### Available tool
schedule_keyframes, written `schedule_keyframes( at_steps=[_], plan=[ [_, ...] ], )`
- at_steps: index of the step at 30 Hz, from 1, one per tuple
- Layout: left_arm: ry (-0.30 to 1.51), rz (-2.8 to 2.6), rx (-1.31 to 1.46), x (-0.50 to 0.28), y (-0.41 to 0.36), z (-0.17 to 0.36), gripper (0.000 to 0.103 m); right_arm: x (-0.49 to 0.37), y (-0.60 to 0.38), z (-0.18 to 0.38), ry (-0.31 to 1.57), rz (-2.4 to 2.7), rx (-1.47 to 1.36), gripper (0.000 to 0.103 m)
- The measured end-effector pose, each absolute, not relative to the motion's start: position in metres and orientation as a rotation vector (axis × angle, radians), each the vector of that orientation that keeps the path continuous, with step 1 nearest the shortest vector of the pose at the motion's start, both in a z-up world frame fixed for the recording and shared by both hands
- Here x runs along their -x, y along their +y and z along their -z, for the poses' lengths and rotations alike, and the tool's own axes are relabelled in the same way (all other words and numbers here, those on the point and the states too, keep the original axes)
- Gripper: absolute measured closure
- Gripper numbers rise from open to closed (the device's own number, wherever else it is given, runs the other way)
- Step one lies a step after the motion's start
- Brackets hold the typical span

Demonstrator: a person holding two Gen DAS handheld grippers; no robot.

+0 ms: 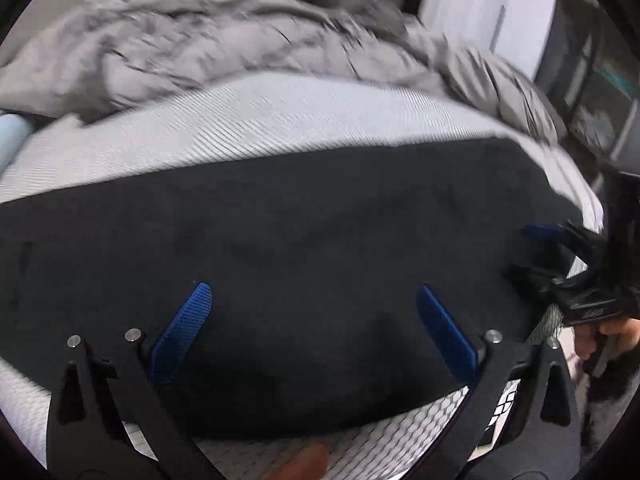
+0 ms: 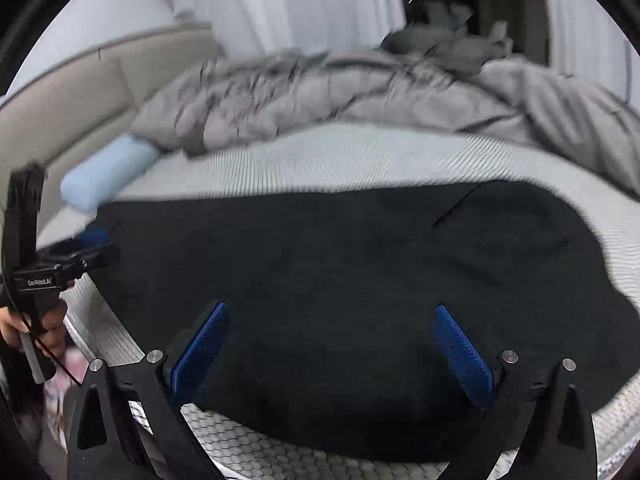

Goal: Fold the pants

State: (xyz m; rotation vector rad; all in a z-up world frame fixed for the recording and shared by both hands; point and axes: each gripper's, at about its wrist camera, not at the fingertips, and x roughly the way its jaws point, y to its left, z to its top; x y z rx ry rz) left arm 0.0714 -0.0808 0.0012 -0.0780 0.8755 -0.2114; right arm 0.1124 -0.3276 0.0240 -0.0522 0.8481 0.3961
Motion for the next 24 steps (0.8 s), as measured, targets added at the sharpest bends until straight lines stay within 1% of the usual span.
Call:
schedule_keyframes(
  at_steps=[2, 5, 10, 12, 13, 14, 15, 16, 20, 24],
  plan=[
    [0.927, 0.207, 0.057, -0.087, -0.087, 0.015, 0.001, -0.119, -0.322, -0.006, 0.898, -0.395, 0.107, 0.002],
    [0.938, 0.168, 0.011, -0.089, -0.083, 0.03, 0.001, -0.116, -0.331, 0.01, 0.885, -0.352, 0.214, 0.003],
    [0.915, 0.102, 0.014, -0.07, -0.047, 0.032, 0.001, -0.107, -0.402, 0.007, 0.855, -0.206, 0.225, 0.003],
    [0.922, 0.08, 0.02, -0.07, -0.026, 0.035, 0.001, -0.102, -0.439, 0.003, 0.832, -0.193, 0.192, 0.005],
    [0.926, 0.08, 0.033, -0.069, -0.021, 0.036, 0.001, -0.101, -0.448, 0.002, 0.836, -0.201, 0.181, 0.005],
    [0.926, 0.079, 0.041, -0.069, -0.017, 0.035, 0.001, -0.1, -0.451, 0.002, 0.833, -0.126, 0.218, 0.003],
    [0.928, 0.074, 0.042, -0.072, -0.016, 0.034, 0.001, -0.099, -0.451, 0.003, 0.807, 0.001, 0.293, 0.003],
    [0.934, 0.064, 0.042, -0.077, -0.012, 0.033, 0.001, -0.099, -0.451, 0.003, 0.804, 0.011, 0.307, 0.003],
    [0.907, 0.068, 0.115, -0.089, -0.014, 0.012, 0.001, -0.099, -0.445, -0.014, 0.807, -0.043, 0.228, 0.002],
    [0.927, 0.079, 0.09, -0.111, -0.038, 0.005, 0.001, -0.115, -0.392, -0.025, 0.833, -0.2, 0.236, 0.002]
  ],
)
